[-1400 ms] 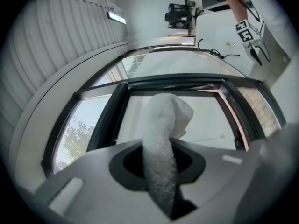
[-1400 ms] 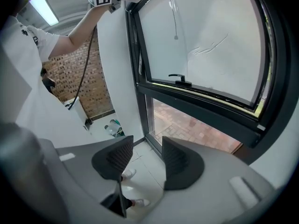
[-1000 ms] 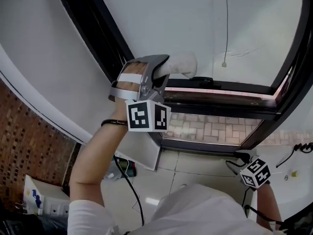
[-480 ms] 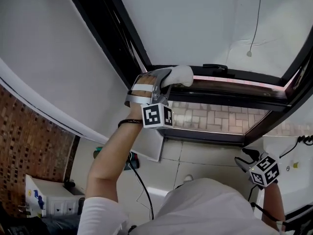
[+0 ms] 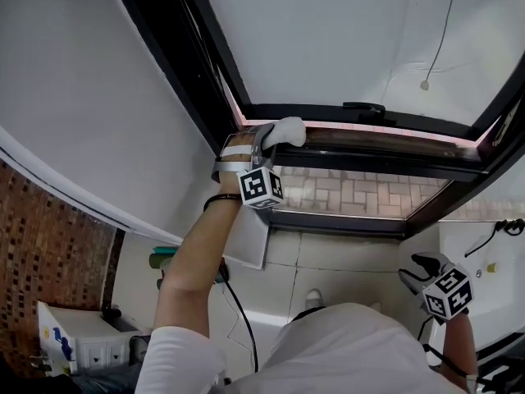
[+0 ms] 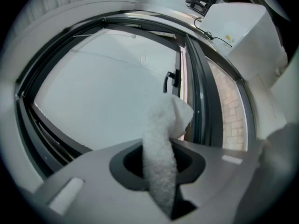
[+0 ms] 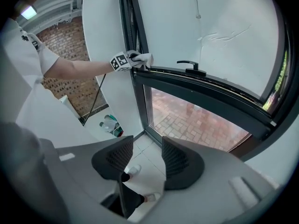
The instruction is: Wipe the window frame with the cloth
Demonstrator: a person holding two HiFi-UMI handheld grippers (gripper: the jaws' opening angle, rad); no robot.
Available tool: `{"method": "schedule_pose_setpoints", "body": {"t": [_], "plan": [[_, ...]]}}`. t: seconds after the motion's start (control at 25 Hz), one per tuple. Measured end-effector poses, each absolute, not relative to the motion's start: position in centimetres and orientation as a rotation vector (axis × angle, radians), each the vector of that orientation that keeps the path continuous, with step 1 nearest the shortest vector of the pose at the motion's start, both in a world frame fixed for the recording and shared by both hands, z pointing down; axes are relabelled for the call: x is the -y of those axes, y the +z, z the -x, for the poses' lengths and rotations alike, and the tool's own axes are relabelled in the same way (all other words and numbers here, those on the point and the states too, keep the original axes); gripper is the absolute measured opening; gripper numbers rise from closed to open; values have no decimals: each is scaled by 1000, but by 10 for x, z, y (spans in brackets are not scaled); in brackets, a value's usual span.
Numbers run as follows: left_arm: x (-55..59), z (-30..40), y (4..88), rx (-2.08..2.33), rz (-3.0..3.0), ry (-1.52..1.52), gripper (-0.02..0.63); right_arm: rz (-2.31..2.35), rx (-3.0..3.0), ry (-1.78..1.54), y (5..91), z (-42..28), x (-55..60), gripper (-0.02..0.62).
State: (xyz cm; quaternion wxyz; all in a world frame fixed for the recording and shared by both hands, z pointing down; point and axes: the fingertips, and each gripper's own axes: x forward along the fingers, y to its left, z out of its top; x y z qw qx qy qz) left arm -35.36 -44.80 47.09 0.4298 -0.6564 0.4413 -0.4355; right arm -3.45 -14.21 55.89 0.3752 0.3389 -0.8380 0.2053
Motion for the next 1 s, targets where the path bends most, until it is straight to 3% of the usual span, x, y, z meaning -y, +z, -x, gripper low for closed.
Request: {"method": "schedule_pose_setpoints", "body": {"t": [1.0], "plan": [[440, 393, 540, -1109, 1966, -1172, 95, -832, 2138, 560, 569, 63, 134, 195]]}}
